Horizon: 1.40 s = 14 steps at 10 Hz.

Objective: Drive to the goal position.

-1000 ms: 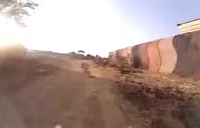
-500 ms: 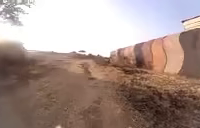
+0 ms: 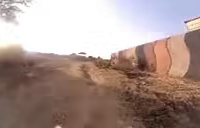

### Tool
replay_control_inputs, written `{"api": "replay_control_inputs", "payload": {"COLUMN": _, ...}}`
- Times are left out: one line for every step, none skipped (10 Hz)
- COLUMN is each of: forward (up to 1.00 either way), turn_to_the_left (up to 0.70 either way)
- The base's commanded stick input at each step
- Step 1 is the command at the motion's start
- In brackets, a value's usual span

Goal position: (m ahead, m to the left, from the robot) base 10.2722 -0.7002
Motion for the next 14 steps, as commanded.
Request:
{"api": "replay_control_inputs", "payload": {"forward": 0.70, "turn_to_the_left": 0.00}}
{"api": "replay_control_inputs", "payload": {"forward": 0.70, "turn_to_the_left": 0.00}}
{"api": "replay_control_inputs", "payload": {"forward": 0.70, "turn_to_the_left": 0.00}}
{"api": "replay_control_inputs", "payload": {"forward": 0.70, "turn_to_the_left": 0.00}}
{"api": "replay_control_inputs", "payload": {"forward": 0.70, "turn_to_the_left": 0.00}}
{"api": "replay_control_inputs", "payload": {"forward": 0.70, "turn_to_the_left": 0.00}}
{"api": "replay_control_inputs", "payload": {"forward": 0.70, "turn_to_the_left": 0.00}}
{"api": "replay_control_inputs", "payload": {"forward": 0.70, "turn_to_the_left": 0.00}}
{"api": "replay_control_inputs", "payload": {"forward": 0.70, "turn_to_the_left": 0.05}}
{"api": "replay_control_inputs", "payload": {"forward": 0.70, "turn_to_the_left": 0.13}}
{"api": "replay_control_inputs", "payload": {"forward": 0.70, "turn_to_the_left": 0.23}}
{"api": "replay_control_inputs", "payload": {"forward": 0.70, "turn_to_the_left": 0.34}}
{"api": "replay_control_inputs", "payload": {"forward": 0.70, "turn_to_the_left": 0.31}}
{"api": "replay_control_inputs", "payload": {"forward": 0.70, "turn_to_the_left": 0.00}}
